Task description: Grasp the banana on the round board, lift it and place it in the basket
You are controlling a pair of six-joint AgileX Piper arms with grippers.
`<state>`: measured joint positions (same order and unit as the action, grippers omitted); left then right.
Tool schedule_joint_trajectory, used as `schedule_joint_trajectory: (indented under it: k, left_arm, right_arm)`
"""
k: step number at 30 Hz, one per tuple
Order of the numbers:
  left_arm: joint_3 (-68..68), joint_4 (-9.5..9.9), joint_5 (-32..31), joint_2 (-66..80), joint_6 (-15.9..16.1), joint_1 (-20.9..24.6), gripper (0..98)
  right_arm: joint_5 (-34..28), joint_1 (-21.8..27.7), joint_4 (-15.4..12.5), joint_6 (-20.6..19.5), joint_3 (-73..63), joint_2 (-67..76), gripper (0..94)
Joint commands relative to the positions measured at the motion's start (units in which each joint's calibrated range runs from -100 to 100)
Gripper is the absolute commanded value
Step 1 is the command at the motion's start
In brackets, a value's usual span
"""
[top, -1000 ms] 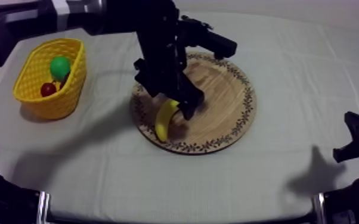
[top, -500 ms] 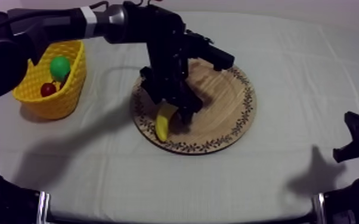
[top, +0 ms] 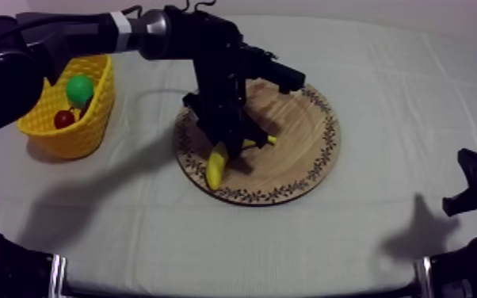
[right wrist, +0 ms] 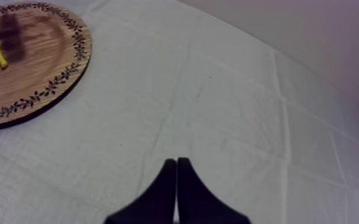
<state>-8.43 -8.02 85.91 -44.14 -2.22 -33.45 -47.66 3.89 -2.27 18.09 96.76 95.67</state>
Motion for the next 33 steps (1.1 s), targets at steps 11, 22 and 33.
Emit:
schedule_joint_trajectory:
  k: [11, 22, 33]
  left_arm:
    - [0.59, -0.24, 1.30, 8.53, -1.45, 0.33, 17.5]
    - [-2.42, 0.54, 6.62, 20.73, -5.38, -0.97, 18.7]
    - [-6.71, 1.02, 12.46, 28.56, -8.77, -1.75, 18.5]
  right_arm:
    - [0.00, 0.02, 0.00, 0.01, 0.01, 0.00, 0.3]
    - [0.00, 0.02, 0.00, 0.01, 0.01, 0.00, 0.3]
    - [0.00, 0.02, 0.00, 0.01, 0.01, 0.00, 0.3]
